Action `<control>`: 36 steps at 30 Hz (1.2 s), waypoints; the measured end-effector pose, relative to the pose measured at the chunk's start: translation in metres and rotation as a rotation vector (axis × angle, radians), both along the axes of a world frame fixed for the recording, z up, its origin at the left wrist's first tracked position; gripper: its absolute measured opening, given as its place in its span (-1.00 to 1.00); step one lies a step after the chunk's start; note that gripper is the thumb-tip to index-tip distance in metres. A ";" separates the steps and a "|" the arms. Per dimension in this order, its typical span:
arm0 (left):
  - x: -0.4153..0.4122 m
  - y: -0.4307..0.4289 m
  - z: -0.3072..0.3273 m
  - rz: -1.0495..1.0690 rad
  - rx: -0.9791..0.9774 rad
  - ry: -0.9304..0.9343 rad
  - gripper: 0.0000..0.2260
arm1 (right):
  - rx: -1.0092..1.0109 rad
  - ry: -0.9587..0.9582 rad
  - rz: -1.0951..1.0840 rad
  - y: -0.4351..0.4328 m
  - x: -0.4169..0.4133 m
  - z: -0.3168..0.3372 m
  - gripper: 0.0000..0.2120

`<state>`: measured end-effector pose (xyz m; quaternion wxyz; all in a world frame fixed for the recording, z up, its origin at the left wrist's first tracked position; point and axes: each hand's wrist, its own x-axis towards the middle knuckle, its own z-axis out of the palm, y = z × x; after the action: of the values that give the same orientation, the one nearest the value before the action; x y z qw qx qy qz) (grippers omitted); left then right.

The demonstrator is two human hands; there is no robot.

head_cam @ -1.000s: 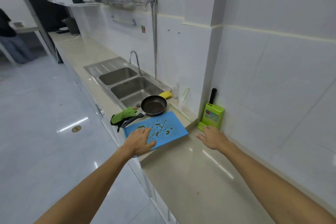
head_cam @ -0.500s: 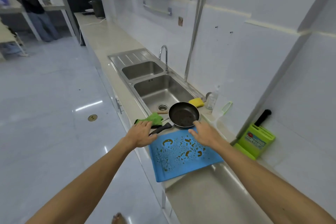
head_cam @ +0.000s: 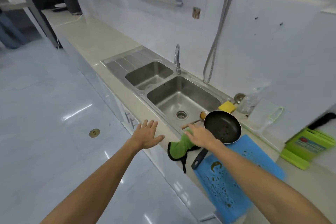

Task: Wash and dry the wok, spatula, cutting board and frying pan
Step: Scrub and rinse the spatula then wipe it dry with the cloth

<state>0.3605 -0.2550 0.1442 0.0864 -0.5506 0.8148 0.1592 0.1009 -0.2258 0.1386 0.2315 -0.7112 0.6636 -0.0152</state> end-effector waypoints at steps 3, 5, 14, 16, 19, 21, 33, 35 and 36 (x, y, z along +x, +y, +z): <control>0.015 -0.029 -0.017 -0.031 0.024 0.014 -0.26 | 0.019 -0.037 -0.083 -0.023 0.024 -0.013 -0.56; 0.021 -0.050 -0.029 -0.064 0.040 0.025 -0.26 | 0.020 -0.080 -0.155 -0.037 0.033 -0.023 -0.62; 0.029 -0.162 -0.083 -0.208 0.036 0.091 -0.36 | -0.042 -0.210 -0.578 -0.115 0.048 -0.081 -0.86; 0.028 -0.184 -0.091 -0.247 0.053 0.100 -0.39 | -0.032 -0.256 -0.702 -0.131 0.048 -0.091 -0.87; 0.023 -0.218 -0.101 -0.298 0.076 0.100 -0.41 | -0.012 -0.262 -0.824 -0.154 0.049 -0.107 -0.86; 0.019 -0.238 -0.106 -0.319 0.106 0.117 -0.43 | -0.010 -0.278 -0.904 -0.167 0.051 -0.116 -0.82; -0.002 -0.317 -0.127 -0.383 0.213 0.149 -0.53 | 0.336 -0.441 -1.434 -0.232 0.040 -0.163 -0.62; -0.008 -0.334 -0.127 -0.420 0.233 0.156 -0.53 | 0.350 -0.454 -1.502 -0.239 0.038 -0.171 -0.59; -0.010 -0.342 -0.128 -0.450 0.247 0.152 -0.52 | 0.352 -0.468 -1.534 -0.243 0.037 -0.175 -0.58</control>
<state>0.3503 -0.5968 0.0167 0.1248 -0.3272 0.8953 0.2752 0.1382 -0.4686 -0.0366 0.3973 0.0083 0.8926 -0.2129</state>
